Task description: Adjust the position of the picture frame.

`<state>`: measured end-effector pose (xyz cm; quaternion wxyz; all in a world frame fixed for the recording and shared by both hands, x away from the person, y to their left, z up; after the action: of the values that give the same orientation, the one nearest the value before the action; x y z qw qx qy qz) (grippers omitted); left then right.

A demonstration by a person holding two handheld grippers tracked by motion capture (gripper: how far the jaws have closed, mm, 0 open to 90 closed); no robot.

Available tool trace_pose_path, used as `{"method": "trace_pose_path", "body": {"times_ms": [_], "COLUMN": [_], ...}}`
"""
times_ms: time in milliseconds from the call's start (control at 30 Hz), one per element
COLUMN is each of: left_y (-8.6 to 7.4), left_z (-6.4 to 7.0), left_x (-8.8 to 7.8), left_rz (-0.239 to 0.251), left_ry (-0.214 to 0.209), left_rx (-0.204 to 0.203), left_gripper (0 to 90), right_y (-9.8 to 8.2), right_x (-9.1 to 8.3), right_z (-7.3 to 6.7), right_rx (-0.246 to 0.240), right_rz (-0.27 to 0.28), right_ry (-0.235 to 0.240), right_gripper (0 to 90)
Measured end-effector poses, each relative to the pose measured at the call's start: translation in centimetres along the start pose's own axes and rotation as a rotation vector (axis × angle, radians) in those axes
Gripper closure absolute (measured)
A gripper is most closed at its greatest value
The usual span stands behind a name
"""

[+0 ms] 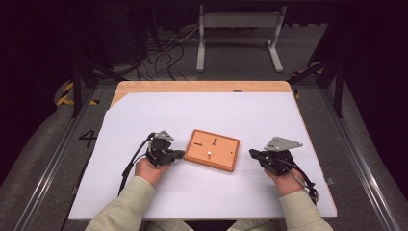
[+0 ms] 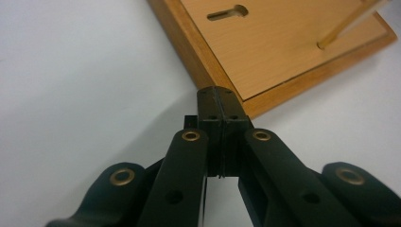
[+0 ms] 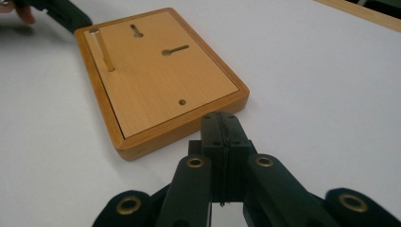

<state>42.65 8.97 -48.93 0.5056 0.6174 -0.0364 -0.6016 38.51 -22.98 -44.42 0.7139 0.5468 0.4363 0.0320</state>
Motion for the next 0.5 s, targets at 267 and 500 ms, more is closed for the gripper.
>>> {"method": "trace_pose_path", "body": {"times_ms": [267,500], "left_y": [-0.1,0.9], "left_z": [3.5,4.7], "left_x": [0.8,-0.2], "left_rz": [-0.041,0.030], "left_ry": [-0.137,-0.012], "left_rx": [0.059,0.136], "left_gripper": [89.8,89.7], "right_y": [-0.4,-0.4], "right_x": [-0.6,-0.9], "right_z": [1.5,1.7], "right_rx": [0.032,0.033], "right_rz": [0.010,0.018], "right_ry": [-0.024,-0.027], "right_gripper": [90.0,90.0]}}
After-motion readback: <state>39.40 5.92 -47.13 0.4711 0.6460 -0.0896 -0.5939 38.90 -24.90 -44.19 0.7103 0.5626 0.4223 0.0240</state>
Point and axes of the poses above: each handheld gripper's, and its own axes: x roughly forward along the jaws, y roughly out of its top, z roughly to its right, the point moved 5 cm from there along x, roughly forward along the jaws, and after that the axes turned 3 degrees about x, right-handed, at the moved point
